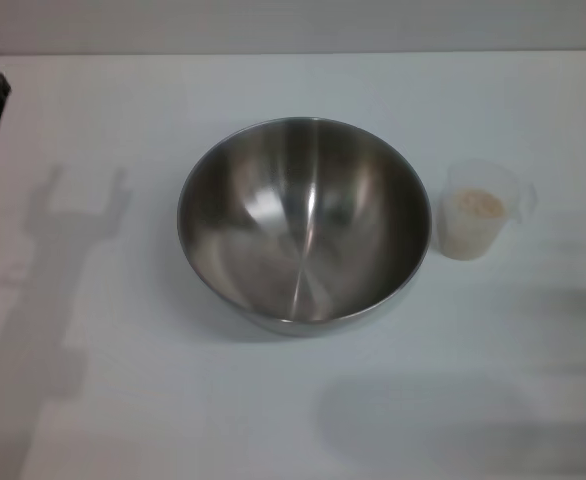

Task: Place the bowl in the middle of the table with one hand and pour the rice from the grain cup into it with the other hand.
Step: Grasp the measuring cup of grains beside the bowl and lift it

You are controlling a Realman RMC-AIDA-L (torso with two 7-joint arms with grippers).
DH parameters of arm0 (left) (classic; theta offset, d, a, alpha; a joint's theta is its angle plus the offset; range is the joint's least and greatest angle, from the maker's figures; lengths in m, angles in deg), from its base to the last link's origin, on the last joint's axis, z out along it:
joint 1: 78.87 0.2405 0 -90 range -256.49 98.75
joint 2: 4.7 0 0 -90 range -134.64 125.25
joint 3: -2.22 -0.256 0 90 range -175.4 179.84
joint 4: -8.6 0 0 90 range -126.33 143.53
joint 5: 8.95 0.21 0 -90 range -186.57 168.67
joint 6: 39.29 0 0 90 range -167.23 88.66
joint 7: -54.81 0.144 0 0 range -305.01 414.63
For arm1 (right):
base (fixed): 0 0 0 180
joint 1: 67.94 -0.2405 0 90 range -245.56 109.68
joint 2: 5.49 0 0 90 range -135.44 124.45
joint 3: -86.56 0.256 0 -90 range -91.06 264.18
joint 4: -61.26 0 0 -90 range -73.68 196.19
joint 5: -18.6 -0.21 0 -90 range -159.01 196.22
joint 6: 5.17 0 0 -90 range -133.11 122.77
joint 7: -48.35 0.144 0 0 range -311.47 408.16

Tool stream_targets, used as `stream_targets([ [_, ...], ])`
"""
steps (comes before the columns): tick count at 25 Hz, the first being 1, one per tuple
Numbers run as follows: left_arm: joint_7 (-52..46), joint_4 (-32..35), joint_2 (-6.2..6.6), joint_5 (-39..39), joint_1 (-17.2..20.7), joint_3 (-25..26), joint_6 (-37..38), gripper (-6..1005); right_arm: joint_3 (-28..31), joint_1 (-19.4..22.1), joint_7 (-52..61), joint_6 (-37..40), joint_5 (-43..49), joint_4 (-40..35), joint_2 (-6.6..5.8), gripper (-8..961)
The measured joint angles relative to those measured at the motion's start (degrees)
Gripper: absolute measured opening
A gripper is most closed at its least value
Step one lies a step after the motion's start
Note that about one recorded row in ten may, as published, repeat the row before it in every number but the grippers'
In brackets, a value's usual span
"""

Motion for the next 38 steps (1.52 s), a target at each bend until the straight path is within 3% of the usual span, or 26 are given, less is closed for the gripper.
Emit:
stream_targets([
  [2,-6.5,8.5,-0.29,-0.5,-3.3,0.2,1.9,810,-1.4,-1.2,0.0,-2.5,0.0,-0.1,-0.09,842],
  [4,-8.3,11.2,-0.39,-0.7,-4.3,0.4,2.0,810,-3.0,-2.3,0.0,-4.4,0.0,-0.5,-0.11,842],
  [22,-9.0,12.7,-0.52,-0.7,-5.0,1.2,1.0,809,-10.2,-8.0,0.0,-17.1,0.1,-0.6,0.07,842],
  [38,-9.4,13.3,-0.52,-0.6,-4.7,1.0,0.5,809,-10.8,-9.0,0.0,-18.7,0.0,-0.5,0.1,841],
])
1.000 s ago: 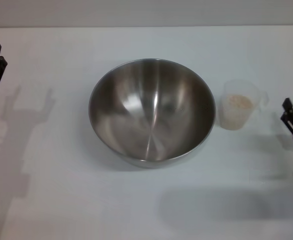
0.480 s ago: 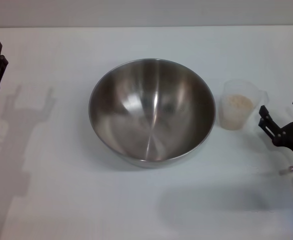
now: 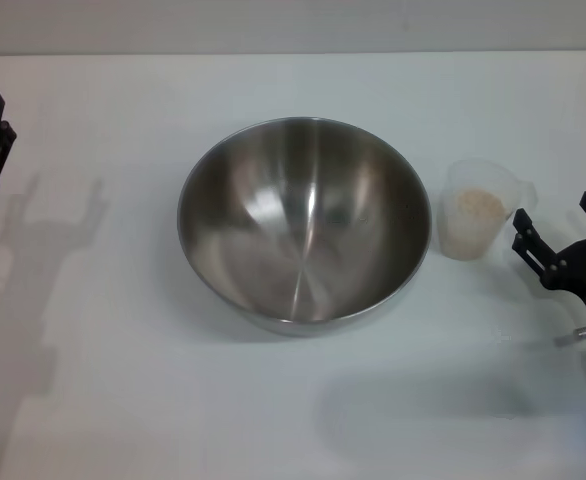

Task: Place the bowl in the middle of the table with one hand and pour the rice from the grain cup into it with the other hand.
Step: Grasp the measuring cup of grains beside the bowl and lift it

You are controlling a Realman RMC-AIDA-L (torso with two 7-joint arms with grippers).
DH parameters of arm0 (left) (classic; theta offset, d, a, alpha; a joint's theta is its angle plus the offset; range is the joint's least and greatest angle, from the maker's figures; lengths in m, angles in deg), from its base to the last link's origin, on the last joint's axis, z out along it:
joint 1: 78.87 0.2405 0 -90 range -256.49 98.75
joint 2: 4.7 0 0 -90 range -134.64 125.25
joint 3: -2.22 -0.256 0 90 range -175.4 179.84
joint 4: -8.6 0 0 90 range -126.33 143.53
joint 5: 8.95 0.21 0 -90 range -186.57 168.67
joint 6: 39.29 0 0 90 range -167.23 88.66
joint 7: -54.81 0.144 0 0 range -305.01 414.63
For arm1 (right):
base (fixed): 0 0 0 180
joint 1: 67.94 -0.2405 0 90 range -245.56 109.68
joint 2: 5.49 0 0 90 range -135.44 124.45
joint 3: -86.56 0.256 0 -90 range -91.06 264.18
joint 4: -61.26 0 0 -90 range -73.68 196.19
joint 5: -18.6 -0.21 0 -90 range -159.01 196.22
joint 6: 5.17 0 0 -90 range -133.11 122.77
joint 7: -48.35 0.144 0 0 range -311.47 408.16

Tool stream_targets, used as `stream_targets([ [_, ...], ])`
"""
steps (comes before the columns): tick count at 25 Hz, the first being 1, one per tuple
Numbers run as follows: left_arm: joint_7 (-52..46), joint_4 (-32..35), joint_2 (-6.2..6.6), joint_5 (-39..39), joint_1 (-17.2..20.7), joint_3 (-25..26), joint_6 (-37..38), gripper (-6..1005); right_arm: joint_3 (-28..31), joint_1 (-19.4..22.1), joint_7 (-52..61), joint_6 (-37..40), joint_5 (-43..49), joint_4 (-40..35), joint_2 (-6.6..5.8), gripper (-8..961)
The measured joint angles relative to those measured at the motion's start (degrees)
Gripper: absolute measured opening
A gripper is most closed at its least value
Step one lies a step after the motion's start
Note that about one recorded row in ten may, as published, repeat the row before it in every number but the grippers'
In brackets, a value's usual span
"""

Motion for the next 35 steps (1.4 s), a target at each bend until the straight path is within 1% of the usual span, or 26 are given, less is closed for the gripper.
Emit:
stream_targets([
  [9,0.0,0.3,0.0,0.0,0.9,-0.4,0.0,808,0.6,0.0,0.0,0.0,-0.3,-0.3,-0.17,841],
  [19,0.0,-0.2,-0.03,0.0,2.8,-0.5,0.5,808,0.8,-0.6,0.0,-0.1,-0.5,-0.9,-0.21,841],
  [30,0.0,0.1,-0.09,0.0,3.0,-1.7,0.6,807,1.7,-1.8,0.0,-0.3,-0.5,-1.5,-0.29,841],
  [35,0.0,0.2,-0.09,0.0,3.2,-1.8,0.6,807,2.3,-2.7,0.0,-1.9,-0.5,-1.7,-0.29,841],
])
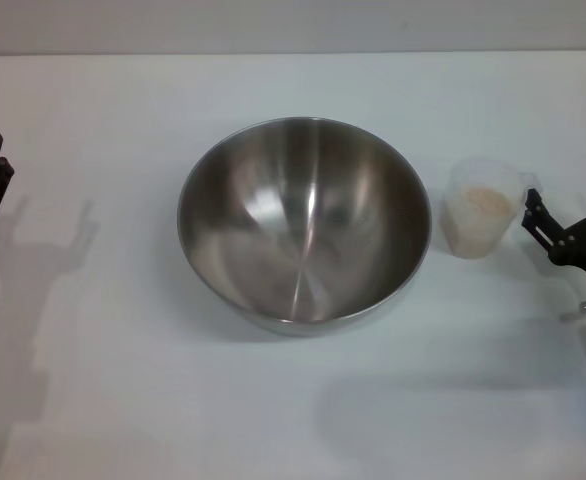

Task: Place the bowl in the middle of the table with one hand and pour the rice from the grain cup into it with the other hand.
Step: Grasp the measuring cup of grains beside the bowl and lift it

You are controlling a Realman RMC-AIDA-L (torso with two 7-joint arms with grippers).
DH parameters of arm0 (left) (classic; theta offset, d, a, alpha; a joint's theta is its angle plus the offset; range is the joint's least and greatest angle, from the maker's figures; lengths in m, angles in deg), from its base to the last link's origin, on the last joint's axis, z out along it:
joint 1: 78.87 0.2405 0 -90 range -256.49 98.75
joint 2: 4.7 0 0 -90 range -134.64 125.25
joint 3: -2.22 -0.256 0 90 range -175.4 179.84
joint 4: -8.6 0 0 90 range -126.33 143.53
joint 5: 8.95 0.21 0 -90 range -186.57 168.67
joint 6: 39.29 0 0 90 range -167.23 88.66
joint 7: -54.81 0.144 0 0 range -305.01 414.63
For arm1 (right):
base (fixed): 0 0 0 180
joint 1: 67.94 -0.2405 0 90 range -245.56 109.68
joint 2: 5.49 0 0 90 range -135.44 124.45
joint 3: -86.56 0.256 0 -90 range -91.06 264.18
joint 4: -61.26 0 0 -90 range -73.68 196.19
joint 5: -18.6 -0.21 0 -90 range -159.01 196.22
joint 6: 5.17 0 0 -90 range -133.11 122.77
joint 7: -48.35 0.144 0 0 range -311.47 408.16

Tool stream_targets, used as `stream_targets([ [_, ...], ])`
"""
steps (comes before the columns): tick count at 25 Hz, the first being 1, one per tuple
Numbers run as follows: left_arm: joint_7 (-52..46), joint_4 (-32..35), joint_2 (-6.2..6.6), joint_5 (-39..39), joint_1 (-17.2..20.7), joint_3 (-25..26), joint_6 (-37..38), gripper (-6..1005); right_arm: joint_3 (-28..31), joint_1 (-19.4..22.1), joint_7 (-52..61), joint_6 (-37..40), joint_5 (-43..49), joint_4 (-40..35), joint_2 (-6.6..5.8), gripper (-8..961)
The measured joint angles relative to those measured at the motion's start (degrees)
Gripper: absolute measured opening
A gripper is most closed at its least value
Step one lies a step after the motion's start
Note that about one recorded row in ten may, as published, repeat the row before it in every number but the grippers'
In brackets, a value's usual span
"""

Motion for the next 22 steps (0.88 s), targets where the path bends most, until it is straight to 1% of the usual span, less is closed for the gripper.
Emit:
stream_targets([
  [6,0.0,0.0,0.0,0.0,0.4,-0.1,0.0,807,0.0,-1.3,0.0,-2.5,0.0,-0.2,0.01,841],
  [22,0.0,0.0,0.0,0.3,1.8,-0.1,0.1,806,0.0,-1.9,0.0,-2.2,0.0,-0.1,0.16,842],
])
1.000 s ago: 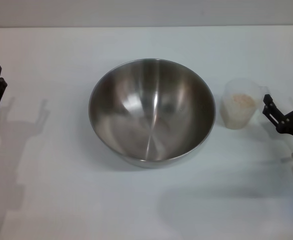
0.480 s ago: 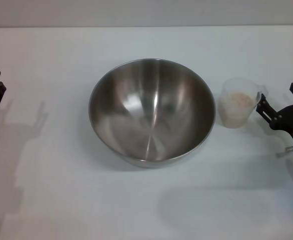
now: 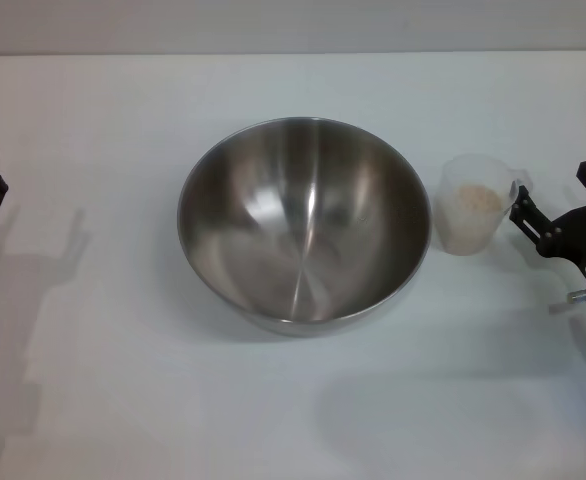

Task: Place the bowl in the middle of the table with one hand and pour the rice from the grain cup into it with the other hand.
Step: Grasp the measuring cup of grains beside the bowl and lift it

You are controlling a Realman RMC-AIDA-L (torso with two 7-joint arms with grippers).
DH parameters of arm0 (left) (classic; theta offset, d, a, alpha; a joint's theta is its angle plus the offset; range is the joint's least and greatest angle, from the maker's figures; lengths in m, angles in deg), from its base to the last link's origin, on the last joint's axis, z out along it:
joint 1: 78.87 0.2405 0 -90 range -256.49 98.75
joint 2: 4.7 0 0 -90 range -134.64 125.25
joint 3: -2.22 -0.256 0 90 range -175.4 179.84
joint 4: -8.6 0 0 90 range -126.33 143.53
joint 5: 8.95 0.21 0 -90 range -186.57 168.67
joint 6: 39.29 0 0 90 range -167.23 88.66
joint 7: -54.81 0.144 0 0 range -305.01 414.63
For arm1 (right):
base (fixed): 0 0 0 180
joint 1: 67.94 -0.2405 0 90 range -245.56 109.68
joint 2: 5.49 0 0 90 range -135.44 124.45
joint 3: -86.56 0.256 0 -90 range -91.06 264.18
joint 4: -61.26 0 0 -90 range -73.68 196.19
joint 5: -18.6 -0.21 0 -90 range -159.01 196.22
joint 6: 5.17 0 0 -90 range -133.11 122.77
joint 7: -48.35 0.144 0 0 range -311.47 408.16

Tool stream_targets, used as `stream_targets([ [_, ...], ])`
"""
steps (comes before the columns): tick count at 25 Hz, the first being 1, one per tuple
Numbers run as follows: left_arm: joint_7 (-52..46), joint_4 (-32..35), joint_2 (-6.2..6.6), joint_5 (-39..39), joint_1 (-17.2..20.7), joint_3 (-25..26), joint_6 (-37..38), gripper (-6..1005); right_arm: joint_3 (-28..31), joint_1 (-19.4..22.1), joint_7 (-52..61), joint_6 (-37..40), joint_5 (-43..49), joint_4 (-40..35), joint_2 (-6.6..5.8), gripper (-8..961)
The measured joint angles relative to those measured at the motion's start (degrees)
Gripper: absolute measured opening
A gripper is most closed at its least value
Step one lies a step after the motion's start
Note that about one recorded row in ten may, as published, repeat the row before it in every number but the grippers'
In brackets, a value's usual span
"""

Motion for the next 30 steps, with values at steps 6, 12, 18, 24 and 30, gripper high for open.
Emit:
stream_targets([
  [6,0.0,0.0,0.0,0.1,0.3,0.0,0.1,806,0.0,0.0,0.0,0.1,0.0,0.0,0.02,842],
  [12,0.0,0.0,0.0,-0.1,0.4,-0.5,0.1,805,0.0,0.0,0.0,0.2,0.0,-0.2,-0.02,841],
  [18,0.0,0.0,0.0,-0.2,0.4,-0.7,0.1,805,0.0,-0.1,0.0,0.2,0.0,-0.5,-0.06,841],
  [24,0.0,0.0,0.0,-0.3,0.3,-0.8,0.1,805,0.0,-0.3,0.0,0.1,0.0,-0.5,-0.07,837],
  [30,0.0,0.0,0.0,-0.3,0.3,-0.9,0.1,805,0.0,-0.6,0.0,0.0,0.0,-0.5,-0.07,799],
])
